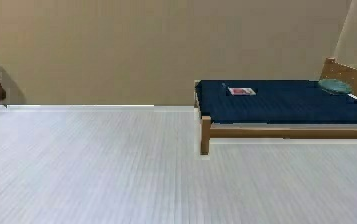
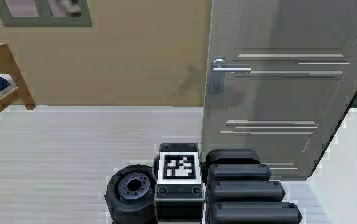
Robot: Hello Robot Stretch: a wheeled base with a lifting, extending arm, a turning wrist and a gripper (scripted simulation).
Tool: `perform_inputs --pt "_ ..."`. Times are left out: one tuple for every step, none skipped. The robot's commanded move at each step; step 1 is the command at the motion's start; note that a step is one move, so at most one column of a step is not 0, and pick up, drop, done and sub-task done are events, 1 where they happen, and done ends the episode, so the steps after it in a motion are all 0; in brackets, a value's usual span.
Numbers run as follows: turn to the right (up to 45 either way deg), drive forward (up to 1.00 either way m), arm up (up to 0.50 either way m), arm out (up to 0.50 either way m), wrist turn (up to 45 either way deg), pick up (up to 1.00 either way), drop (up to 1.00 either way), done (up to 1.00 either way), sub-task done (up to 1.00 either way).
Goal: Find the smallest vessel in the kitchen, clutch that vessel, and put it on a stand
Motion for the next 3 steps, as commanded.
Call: perform_inputs --pt "-45.0 0.00 0.00 0.00 0.0 0.00 0.00 0.00 0.00" --pt "-24.0 0.00 0.00 0.00 0.0 0.00 0.00 0.00 0.00" --pt "0.0 1.00 0.00 0.00 0.0 0.00 0.00 0.00 0.00"
